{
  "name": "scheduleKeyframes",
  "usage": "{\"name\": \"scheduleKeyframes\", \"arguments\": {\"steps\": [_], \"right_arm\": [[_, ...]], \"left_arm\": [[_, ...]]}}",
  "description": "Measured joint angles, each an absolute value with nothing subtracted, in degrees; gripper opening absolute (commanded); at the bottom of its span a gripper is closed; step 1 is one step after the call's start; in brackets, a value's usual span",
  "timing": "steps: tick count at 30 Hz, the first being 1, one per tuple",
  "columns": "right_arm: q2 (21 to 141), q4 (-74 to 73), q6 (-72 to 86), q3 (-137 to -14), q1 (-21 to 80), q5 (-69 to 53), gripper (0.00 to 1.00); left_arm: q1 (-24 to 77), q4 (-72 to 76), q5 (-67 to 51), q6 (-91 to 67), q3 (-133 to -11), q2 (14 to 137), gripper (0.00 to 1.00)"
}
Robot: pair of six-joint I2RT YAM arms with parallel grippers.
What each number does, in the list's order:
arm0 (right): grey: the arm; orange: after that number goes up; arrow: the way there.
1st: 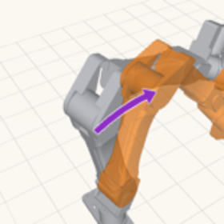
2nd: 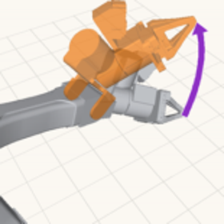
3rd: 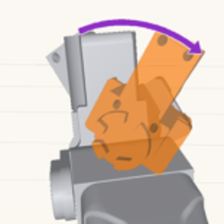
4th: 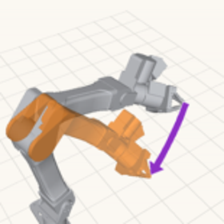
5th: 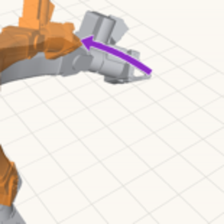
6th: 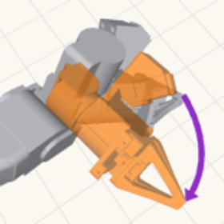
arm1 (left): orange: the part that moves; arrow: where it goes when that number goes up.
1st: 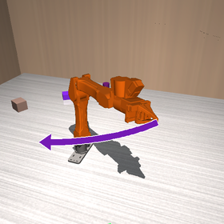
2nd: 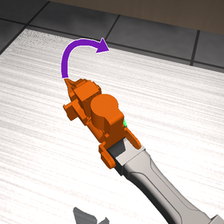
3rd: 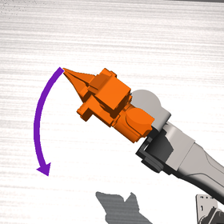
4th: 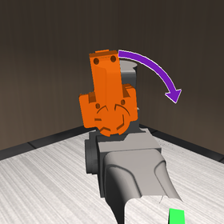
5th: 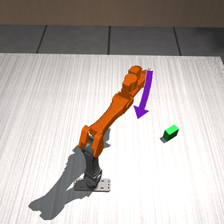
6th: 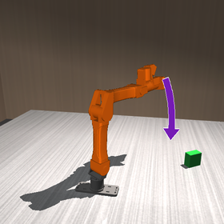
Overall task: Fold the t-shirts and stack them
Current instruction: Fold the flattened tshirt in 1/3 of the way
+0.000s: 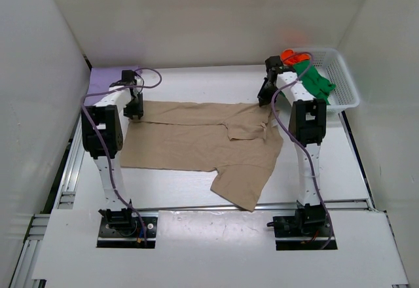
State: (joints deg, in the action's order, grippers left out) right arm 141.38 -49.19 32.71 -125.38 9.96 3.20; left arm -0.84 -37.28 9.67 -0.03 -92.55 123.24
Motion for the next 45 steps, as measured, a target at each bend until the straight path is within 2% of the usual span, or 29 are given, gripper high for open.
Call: {"name": "scheduleKeyframes", "arguments": {"steps": [3,6,9,10,12,15,19,22,25,28,35,41,45], "right_arm": [[138.96,-45.52,31.46,-120.66,9.91,2.31,0.02],[133.75,-42.74,29.30,-112.31,10.26,1.08,0.06],[127.02,-41.15,27.66,-104.97,11.11,0.89,0.17],[124.51,-40.93,27.24,-103.22,11.57,0.86,0.27],[118.58,-39.66,26.26,-100.18,12.38,0.34,0.37],[109.38,-38.06,25.04,-95.98,13.41,-0.91,0.43],[99.63,-37.43,23.27,-89.21,13.45,-2.11,0.43],[96.20,-37.23,21.87,-81.32,12.67,-3.79,0.44],[97.38,-37.47,21.17,-75.46,10.96,-6.50,0.44],[99.81,-37.30,20.51,-73.08,9.54,-9.63,0.46],[101.12,-35.33,19.66,-72.84,9.34,-11.60,0.46],[101.84,-34.41,19.51,-72.16,9.39,-11.55,0.46],[102.30,-34.13,19.70,-71.59,9.39,-11.49,0.46]], "left_arm": [[-1.96,-40.05,6.83,-0.03,-92.86,122.93,0.52],[-2.70,-43.38,3.88,0.10,-91.94,121.84,0.70],[-2.96,-47.24,1.69,0.03,-91.44,120.60,0.73],[-2.87,-48.03,1.17,-0.01,-91.46,120.05,0.73],[-2.33,-49.52,1.02,-0.01,-92.05,118.41,0.73],[0.23,-49.63,3.42,-0.03,-92.95,114.37,0.73],[9.17,-49.10,6.50,-0.03,-94.41,107.46,0.71],[19.75,-49.39,2.96,0.03,-97.67,105.21,0.70],[29.50,-50.02,-5.13,0.03,-102.50,107.92,0.66],[36.14,-50.52,-13.50,0.03,-110.26,116.11,0.63],[38.22,-50.72,-19.14,-0.03,-120.31,135.61,0.62],[37.93,-51.46,-18.74,-0.23,-121.27,138.87,0.59],[39.05,-51.37,-18.74,-0.23,-121.34,138.87,0.54]]}}
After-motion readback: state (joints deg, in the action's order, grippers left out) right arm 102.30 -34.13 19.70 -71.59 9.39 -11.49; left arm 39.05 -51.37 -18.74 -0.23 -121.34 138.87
